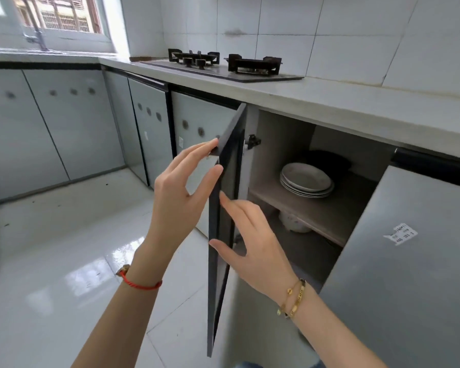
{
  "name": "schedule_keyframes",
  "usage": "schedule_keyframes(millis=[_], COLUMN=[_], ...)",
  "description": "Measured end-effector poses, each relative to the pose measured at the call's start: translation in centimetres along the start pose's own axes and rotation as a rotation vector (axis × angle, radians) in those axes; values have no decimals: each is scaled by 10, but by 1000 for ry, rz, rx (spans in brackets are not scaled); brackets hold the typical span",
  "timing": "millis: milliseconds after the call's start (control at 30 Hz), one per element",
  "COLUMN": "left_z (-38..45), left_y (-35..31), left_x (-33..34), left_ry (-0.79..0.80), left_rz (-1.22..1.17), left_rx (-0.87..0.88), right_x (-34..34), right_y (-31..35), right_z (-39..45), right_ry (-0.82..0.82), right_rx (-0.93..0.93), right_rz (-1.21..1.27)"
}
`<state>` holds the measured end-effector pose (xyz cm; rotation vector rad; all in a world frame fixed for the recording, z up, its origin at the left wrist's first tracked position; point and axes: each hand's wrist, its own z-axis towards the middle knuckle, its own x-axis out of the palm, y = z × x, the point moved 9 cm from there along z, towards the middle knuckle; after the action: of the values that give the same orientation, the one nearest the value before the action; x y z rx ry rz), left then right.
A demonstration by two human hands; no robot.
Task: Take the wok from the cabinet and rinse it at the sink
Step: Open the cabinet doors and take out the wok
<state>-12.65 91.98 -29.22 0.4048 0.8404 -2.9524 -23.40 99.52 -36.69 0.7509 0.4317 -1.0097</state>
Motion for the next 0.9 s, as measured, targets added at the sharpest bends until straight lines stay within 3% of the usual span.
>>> schedule_keyframes(millis=[433, 900], left_z=[21, 60], left_y=[75, 148], left_x=[-102, -126], left_ry=[-237, -58], left_rz=[227, 328], left_rx=[-69, -258], right_x=[107, 185], right_y=[44, 42], right_z=[76, 146], right_ry=[201, 340], right_rx=[-136, -70], right_rz=[-15, 7])
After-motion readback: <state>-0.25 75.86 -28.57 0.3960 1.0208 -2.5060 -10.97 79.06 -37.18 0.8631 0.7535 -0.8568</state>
